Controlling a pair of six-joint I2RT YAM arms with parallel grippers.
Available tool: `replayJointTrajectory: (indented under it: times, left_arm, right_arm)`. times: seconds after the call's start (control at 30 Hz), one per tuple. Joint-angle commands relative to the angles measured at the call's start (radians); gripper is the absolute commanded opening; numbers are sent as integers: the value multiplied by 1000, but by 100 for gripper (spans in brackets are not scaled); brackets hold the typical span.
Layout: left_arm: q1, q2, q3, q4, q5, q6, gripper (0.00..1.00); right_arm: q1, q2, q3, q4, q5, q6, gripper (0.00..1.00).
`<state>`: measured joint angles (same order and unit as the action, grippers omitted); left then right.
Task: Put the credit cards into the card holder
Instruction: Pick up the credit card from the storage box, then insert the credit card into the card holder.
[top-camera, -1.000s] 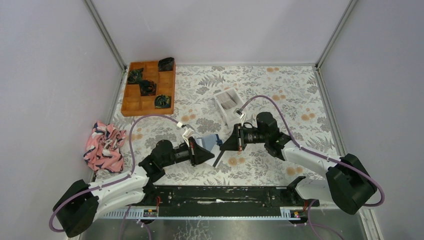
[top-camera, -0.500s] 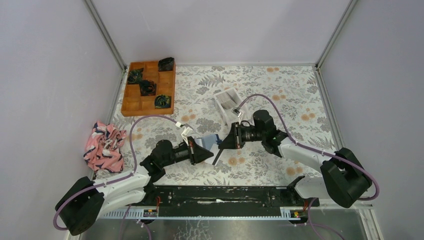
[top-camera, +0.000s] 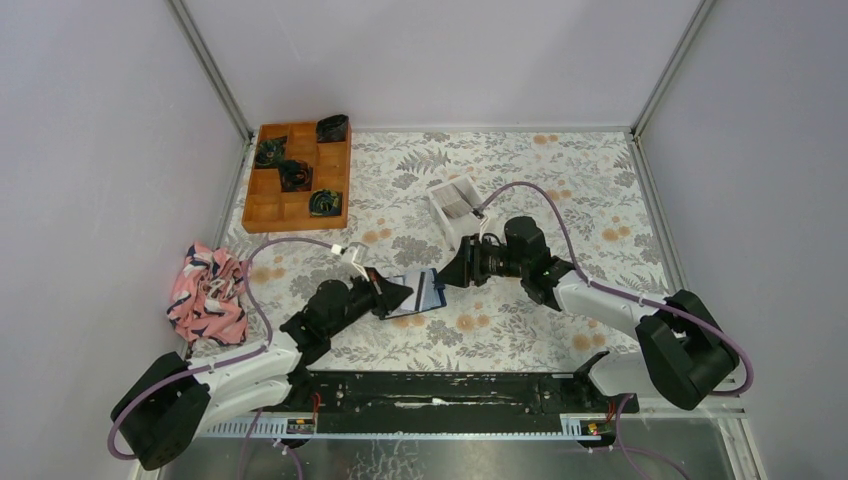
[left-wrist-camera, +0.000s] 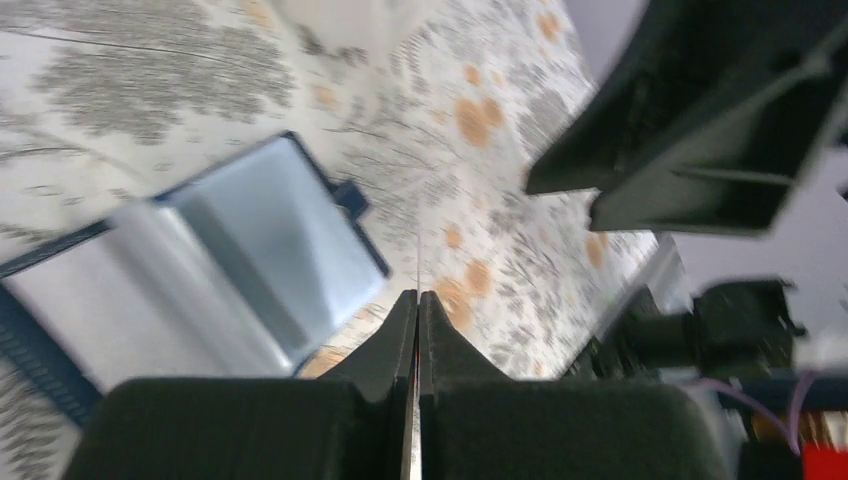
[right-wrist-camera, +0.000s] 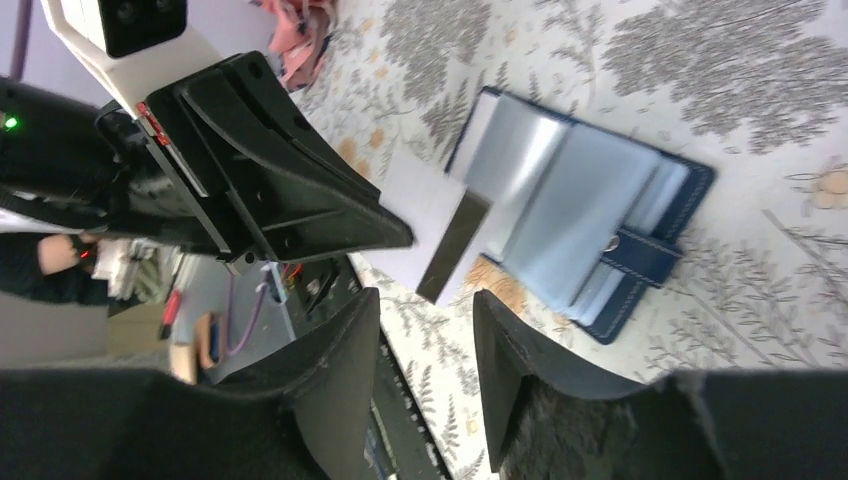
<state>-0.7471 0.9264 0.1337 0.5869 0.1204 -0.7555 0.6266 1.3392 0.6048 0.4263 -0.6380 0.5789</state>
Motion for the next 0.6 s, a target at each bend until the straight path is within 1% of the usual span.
replayJointTrajectory:
  times: [0.0,0.07,0.23,0.43,0.57]
  left_arm:
    - [12,-3,-2,-112,-283,-119,0]
    - [12,2,11,-172,-351,-174,0]
    - [12,32,52,-277,-422,-255,0]
    - [12,41,58,-301,-442,-326,0]
    - [13,50,61,-316,-449,-344,0]
  right_arm:
    - [-1,-32,46,-31,141,-79,47]
    - [0,-26,48,-47,175,-97,46]
    - [13,20,69,-87,234,-130,39]
    - [39,87,91,-99,281,-133,28]
    - [63,135,108,-97,296,-132,23]
